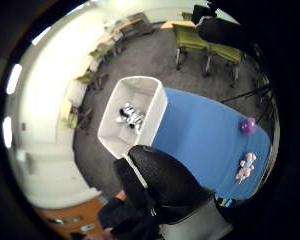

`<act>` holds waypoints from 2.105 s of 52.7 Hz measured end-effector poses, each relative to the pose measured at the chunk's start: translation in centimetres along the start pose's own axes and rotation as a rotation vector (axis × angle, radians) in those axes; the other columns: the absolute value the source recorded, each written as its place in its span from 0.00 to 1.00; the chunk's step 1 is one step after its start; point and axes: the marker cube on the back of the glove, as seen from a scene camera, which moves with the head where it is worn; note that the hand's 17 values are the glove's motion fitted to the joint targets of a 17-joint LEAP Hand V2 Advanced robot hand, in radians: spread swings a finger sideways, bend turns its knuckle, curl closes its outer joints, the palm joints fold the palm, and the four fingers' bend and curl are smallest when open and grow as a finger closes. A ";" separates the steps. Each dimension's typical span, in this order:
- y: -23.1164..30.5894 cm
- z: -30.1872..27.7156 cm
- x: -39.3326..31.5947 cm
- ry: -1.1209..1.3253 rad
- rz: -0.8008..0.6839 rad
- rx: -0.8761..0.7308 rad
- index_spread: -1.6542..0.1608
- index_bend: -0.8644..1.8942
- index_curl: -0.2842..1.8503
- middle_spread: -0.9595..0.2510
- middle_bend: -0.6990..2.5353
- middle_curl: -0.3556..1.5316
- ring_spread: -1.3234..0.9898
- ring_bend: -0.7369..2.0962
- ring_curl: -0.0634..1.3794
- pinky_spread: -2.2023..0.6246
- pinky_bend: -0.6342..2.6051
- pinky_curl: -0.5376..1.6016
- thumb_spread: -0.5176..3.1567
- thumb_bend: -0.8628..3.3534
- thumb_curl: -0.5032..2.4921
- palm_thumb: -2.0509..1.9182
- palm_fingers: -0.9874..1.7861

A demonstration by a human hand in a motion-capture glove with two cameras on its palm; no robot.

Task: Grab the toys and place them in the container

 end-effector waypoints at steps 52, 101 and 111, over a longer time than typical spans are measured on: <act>19.5 15.3 30.3 0.058 0.487 -0.047 0.69 0.38 0.38 0.66 0.28 0.42 0.44 0.39 0.22 0.76 0.42 0.40 0.40 0.18 0.22 0.48 0.39; 22.0 29.8 32.6 0.054 0.592 -0.197 0.69 0.37 0.33 0.65 0.27 0.40 0.46 0.42 0.24 0.78 0.49 0.43 0.38 0.18 0.21 0.48 0.41; 23.1 29.9 30.8 0.100 0.607 -0.128 0.68 0.39 0.32 0.66 0.25 0.37 0.46 0.46 0.25 0.74 0.51 0.43 0.42 0.20 0.22 0.51 0.43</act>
